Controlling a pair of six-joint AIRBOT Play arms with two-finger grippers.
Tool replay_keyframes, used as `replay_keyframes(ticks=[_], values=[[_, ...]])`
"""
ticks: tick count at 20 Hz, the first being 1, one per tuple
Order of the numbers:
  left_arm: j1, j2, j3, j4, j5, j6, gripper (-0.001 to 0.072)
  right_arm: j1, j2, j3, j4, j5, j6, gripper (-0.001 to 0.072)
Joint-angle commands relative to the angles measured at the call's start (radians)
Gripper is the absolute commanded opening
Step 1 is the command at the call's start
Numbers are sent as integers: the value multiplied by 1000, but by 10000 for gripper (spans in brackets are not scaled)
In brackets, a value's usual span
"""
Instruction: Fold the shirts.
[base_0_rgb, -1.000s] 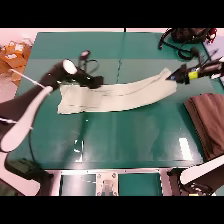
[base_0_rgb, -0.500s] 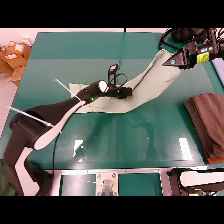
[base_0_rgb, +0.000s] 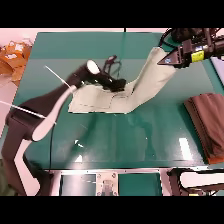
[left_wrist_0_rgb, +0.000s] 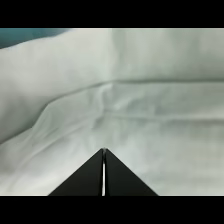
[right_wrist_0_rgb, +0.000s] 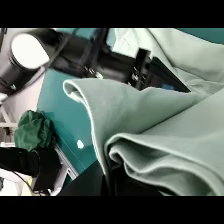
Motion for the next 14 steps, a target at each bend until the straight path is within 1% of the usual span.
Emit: replay_keyframes(ticks=[1,2,4,7,9,11,12,13,14], values=[[138,0,212,140,-405,-16,26,101,0,-39,-2,-107,60,16],[180,14,255,182,-446,-21,26,153,0,-69,-2,-156,78,16],[265,77,256,233,-437,-21,26,271,0,-145,-2,-298,93,16],[388,153,256,245,-437,-12,27,479,-39,-232,-1,-573,93,16],[453,183,255,245,-438,-5,27,609,-108,-236,7,-731,94,16],[501,200,254,244,-443,26,26,724,-206,-235,89,-906,97,16],[523,202,254,244,-449,26,27,770,-258,-227,148,-973,96,16],[539,202,253,244,-451,29,27,814,-318,-209,211,-1036,72,17],[551,202,253,244,-457,42,26,854,-374,-180,259,-1083,21,60]])
